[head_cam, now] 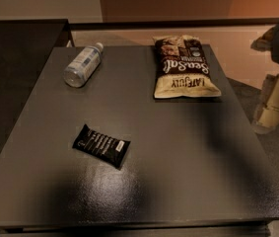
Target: Move rxbar chocolate near blue plastic bottle
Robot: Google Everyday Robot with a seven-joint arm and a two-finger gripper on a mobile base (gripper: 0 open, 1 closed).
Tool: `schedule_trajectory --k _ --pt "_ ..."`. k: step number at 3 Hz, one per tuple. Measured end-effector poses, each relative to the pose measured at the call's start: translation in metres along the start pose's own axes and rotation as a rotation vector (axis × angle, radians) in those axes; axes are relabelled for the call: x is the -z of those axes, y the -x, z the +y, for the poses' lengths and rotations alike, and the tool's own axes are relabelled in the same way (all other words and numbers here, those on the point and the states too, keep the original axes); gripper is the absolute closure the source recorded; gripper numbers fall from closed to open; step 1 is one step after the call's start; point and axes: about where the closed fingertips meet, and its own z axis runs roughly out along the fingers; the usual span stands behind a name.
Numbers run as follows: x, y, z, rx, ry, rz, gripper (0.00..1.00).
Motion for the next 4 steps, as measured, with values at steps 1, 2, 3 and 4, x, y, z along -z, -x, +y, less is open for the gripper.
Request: schedule_trajectory --k 1,2,3,4 --pt "0.0 0.0 0.0 0.0 0.0 0.0 0.0" --pt "0.0 0.011 0.001 0.013 -0.001 -0.011 0.0" --pt "-0.012 0.033 0.009 0.034 0.022 -0.03 0.0" --pt "-0.039 0.064 0.024 0.049 0.052 -0.052 0.0"
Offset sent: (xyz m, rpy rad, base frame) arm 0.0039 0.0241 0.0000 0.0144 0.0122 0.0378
